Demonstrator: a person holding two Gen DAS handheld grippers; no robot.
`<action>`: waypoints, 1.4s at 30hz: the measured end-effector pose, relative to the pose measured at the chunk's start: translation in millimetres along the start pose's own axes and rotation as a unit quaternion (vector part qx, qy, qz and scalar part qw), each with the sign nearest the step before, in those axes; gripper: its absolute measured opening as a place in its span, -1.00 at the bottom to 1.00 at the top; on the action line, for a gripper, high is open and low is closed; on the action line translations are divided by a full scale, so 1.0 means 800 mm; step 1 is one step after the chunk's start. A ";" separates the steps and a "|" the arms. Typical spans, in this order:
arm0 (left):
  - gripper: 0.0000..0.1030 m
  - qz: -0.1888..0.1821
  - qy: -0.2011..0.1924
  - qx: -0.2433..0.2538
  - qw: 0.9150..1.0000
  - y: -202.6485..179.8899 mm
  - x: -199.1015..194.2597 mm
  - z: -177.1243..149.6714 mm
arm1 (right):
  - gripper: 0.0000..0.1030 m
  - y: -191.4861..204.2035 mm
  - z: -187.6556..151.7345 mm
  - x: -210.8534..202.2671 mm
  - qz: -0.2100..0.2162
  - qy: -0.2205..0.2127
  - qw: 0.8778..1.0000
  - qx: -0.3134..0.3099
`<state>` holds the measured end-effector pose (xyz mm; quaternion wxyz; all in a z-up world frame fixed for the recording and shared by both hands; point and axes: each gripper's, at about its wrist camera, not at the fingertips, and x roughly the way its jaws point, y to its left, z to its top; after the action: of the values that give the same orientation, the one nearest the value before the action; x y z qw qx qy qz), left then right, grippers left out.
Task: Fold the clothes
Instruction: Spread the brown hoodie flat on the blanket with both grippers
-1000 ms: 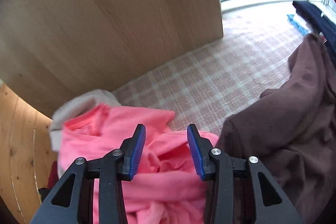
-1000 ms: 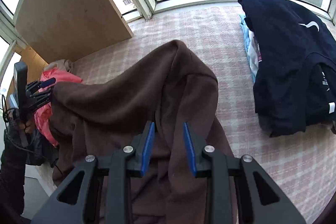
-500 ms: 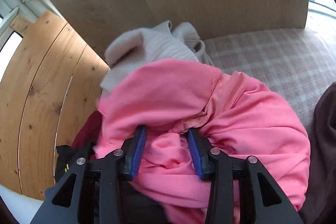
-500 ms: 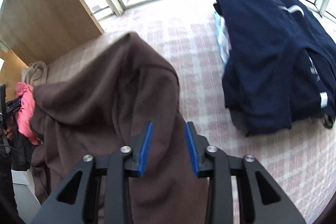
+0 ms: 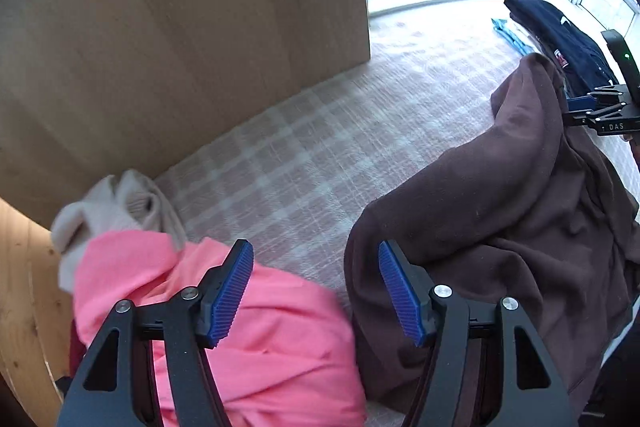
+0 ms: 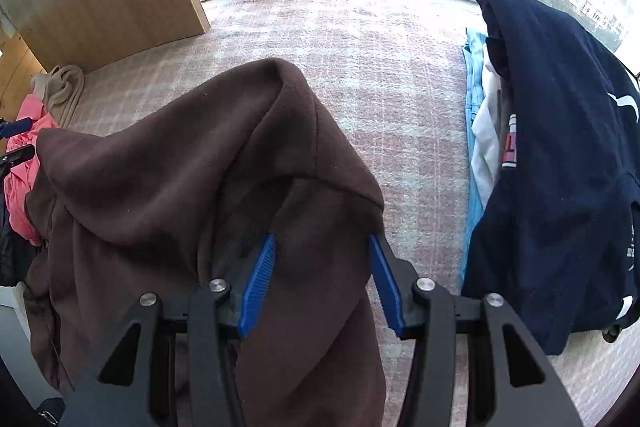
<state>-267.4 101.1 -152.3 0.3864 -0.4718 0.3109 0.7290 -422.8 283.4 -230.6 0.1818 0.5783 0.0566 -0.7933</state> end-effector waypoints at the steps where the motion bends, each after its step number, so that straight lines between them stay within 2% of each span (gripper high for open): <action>1: 0.23 -0.004 0.010 -0.002 1.000 0.002 0.009 0.003 | -0.07 -0.002 0.000 -0.001 0.002 0.000 1.000 0.001; 3: 0.23 0.014 0.017 0.001 1.000 0.009 0.022 0.004 | -0.07 -0.005 -0.006 -0.009 0.017 -0.009 1.000 0.001; 4: 0.23 0.007 0.013 0.001 1.000 0.012 0.021 0.004 | -0.07 -0.006 -0.009 -0.014 0.026 -0.014 1.000 0.000; 5: 0.23 -0.013 0.008 0.003 1.000 0.013 0.016 0.001 | -0.07 -0.008 -0.012 -0.018 0.034 -0.019 0.999 -0.001; 7: 0.38 -0.066 0.003 0.012 0.998 0.012 0.005 -0.005 | -0.07 -0.009 -0.011 -0.017 0.039 -0.017 0.999 -0.001; 8: 0.52 -0.088 0.002 0.019 0.996 0.009 0.002 -0.007 | -0.07 -0.010 -0.010 -0.016 0.041 -0.016 0.999 -0.001; 9: 0.55 -0.108 0.000 0.027 0.994 0.005 -0.001 -0.009 | -0.07 -0.011 -0.010 -0.015 0.043 -0.014 0.999 0.000; 13: 0.57 -0.119 0.009 0.043 0.992 -0.012 0.013 -0.001 | -0.07 -0.014 -0.007 -0.011 0.050 -0.008 0.999 0.000; 17: 0.55 -0.147 0.028 0.020 0.988 -0.012 0.041 0.012 | -0.07 -0.016 -0.004 -0.007 0.058 -0.001 0.998 0.000; 19: 0.44 -0.158 0.035 0.014 0.987 -0.014 0.051 0.015 | -0.07 -0.018 -0.003 -0.005 0.061 0.002 0.998 0.001; 22: -0.07 -0.145 0.046 0.017 0.988 -0.021 0.057 0.014 | -0.07 -0.017 -0.003 -0.005 0.059 0.007 0.998 -0.005; 24: -0.52 -0.136 0.051 0.012 0.989 -0.024 0.061 0.015 | -0.07 -0.015 -0.005 -0.006 0.053 0.010 0.998 -0.011; 26: -0.73 -0.151 0.048 0.000 0.987 -0.022 0.057 0.014 | -0.07 -0.013 -0.006 -0.008 0.048 0.013 0.999 -0.017; 28: -0.79 -0.151 0.036 -0.005 0.988 -0.021 0.048 0.014 | -0.13 -0.011 -0.007 -0.009 0.043 0.017 0.999 -0.024; 29: -0.80 -0.146 0.028 -0.003 0.989 -0.021 0.042 0.014 | -0.55 -0.010 -0.008 -0.010 0.040 0.019 0.999 -0.027; 30: -0.82 -0.143 0.019 0.002 0.990 -0.022 0.035 0.013 | -0.83 -0.009 -0.008 -0.010 0.037 0.020 0.999 -0.030; 31: -0.83 -0.143 0.009 0.005 0.990 -0.022 0.026 0.012 | -0.91 -0.008 -0.009 -0.011 0.035 0.022 0.999 -0.033; 33: -0.85 -0.142 -0.004 0.015 0.990 -0.024 0.010 0.007 | -0.91 -0.012 -0.014 -0.024 0.029 0.018 0.999 -0.034; 37: -0.87 -0.128 -0.021 0.044 0.991 -0.034 -0.031 -0.022 | -0.91 -0.041 -0.041 -0.088 0.024 -0.010 1.000 -0.018; 39: -0.87 -0.123 -0.028 0.062 0.990 -0.045 -0.052 -0.046 | -0.92 -0.056 -0.067 -0.125 0.028 -0.024 0.999 -0.011; 42: -0.87 -0.141 -0.002 0.087 0.986 -0.068 -0.063 -0.102 | -0.91 -0.072 -0.129 -0.159 0.000 -0.010 1.000 -0.004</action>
<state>-170.8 48.1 -139.6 0.5259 -0.4739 0.3026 0.6382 -317.1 395.7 -151.6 0.1847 0.5701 0.0575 -0.7985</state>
